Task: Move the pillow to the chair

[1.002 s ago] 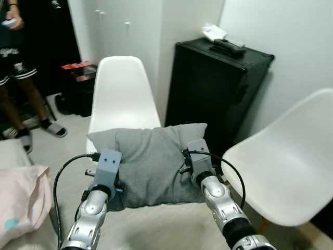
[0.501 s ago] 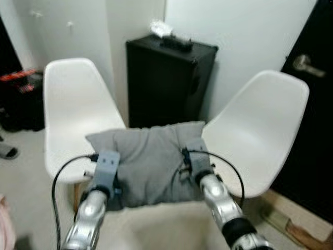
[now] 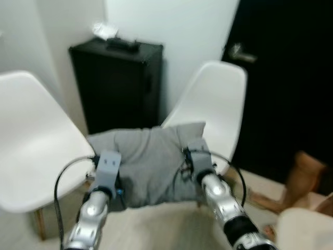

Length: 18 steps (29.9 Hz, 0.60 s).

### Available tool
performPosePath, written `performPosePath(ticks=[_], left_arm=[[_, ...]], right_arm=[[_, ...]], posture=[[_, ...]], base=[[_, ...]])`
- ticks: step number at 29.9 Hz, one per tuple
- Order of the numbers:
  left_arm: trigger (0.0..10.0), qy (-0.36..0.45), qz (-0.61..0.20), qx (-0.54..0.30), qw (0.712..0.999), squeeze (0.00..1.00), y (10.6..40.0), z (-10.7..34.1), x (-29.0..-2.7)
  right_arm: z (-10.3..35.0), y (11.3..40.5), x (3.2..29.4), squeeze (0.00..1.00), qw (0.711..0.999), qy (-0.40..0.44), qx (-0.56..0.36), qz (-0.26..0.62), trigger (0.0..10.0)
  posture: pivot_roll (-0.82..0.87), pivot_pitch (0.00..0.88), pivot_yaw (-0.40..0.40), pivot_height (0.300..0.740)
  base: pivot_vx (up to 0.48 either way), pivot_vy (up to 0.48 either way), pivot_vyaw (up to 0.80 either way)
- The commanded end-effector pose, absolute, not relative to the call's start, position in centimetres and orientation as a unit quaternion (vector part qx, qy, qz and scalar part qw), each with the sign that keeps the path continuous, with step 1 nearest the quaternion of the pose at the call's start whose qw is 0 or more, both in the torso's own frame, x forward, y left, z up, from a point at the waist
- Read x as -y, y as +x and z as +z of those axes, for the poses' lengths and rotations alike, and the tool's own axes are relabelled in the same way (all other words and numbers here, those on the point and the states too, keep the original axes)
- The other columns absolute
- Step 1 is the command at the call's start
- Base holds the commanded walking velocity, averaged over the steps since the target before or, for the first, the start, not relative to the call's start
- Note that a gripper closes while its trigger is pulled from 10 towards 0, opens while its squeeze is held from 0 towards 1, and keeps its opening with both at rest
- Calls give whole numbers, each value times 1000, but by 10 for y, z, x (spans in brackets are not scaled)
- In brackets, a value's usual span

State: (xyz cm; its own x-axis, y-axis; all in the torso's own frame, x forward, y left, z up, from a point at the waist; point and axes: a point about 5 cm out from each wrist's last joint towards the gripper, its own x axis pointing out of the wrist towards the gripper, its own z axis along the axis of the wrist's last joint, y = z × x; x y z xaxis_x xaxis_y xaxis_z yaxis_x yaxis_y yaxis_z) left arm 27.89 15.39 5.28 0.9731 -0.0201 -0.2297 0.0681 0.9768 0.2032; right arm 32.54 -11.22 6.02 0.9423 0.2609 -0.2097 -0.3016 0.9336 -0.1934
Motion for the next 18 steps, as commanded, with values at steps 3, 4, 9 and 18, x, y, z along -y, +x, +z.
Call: performPosePath(ticks=[3,4,9,18], left_arm=[[10000,94,-25,-91,991,0,283,64,-146],[10000,91,-20,-93,991,0,282,63,-147],[10000,96,-20,-93,991,0,279,61,-148],[10000,82,-3,-95,992,0,275,59,-154]], right_arm=[[63,326,101,0,974,-123,-84,172,10000],[62,325,100,0,974,-123,-85,173,10000],[60,324,98,0,971,-124,-88,184,10000],[62,324,95,0,965,-136,-85,207,10000]], posture=[[82,0,-36,721],[83,0,-51,721],[83,0,-73,721],[73,0,-89,721]], base=[[0,0,-800],[0,0,-800],[0,0,-800],[0,0,-800]])
